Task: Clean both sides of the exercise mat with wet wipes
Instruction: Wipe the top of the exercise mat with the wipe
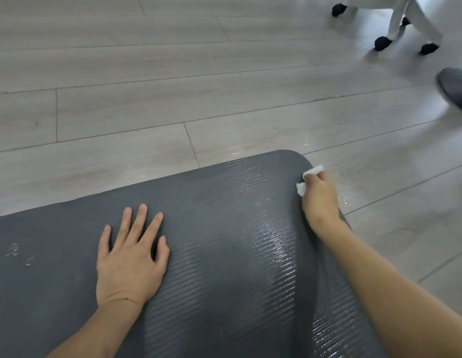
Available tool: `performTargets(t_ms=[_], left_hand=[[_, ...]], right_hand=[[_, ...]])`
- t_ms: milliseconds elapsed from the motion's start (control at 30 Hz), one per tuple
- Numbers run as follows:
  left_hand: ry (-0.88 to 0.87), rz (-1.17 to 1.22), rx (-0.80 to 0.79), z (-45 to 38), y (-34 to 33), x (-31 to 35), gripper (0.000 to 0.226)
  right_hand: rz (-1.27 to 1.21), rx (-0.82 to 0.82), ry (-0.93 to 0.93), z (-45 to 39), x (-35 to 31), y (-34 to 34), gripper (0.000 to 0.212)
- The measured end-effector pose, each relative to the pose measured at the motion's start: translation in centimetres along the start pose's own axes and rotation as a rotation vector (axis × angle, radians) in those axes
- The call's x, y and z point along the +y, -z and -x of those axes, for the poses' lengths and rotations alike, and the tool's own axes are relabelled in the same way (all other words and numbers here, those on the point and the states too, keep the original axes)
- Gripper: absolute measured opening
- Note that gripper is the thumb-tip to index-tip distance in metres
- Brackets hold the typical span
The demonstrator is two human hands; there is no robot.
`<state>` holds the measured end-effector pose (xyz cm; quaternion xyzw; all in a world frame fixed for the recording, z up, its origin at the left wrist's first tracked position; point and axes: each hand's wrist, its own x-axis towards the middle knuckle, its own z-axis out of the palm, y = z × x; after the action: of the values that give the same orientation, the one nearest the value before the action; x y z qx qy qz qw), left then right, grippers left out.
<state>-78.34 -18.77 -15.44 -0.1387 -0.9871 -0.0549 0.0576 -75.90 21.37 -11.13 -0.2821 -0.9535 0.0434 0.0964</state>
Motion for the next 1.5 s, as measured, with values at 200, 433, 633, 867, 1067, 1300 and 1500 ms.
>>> performTargets(t_ms=[200,433,633,867,1067,1300,1500], left_hand=[[0.001,-0.008,-0.039,0.1,0.2,-0.1,0.059],[0.008,0.001,-0.017,0.0,0.2,0.1,0.059],[0.011,-0.005,-0.044,0.0,0.4,0.0,0.06],[0.005,-0.005,-0.039,0.1,0.3,0.0,0.06],[0.004,-0.003,-0.041,0.1,0.3,0.1,0.06],[-0.002,0.002,-0.046,0.2,0.4,-0.1,0.06],[0.006,-0.008,-0.041,0.0,0.4,0.3,0.06]], right_hand=[[-0.4,-0.256,0.521,11.8,-13.8,-1.4,0.026],[-0.064,-0.02,0.165,0.7,-0.7,1.9,0.018],[-0.261,-0.133,0.262,9.7,-10.3,-0.8,0.025],[-0.215,-0.107,0.493,6.9,-5.4,0.2,0.016],[-0.15,-0.04,0.04,5.1,-3.6,0.3,0.021],[-0.372,-0.261,0.677,13.8,-12.2,0.2,0.016],[0.026,0.001,0.059,4.8,1.6,3.3,0.019]])
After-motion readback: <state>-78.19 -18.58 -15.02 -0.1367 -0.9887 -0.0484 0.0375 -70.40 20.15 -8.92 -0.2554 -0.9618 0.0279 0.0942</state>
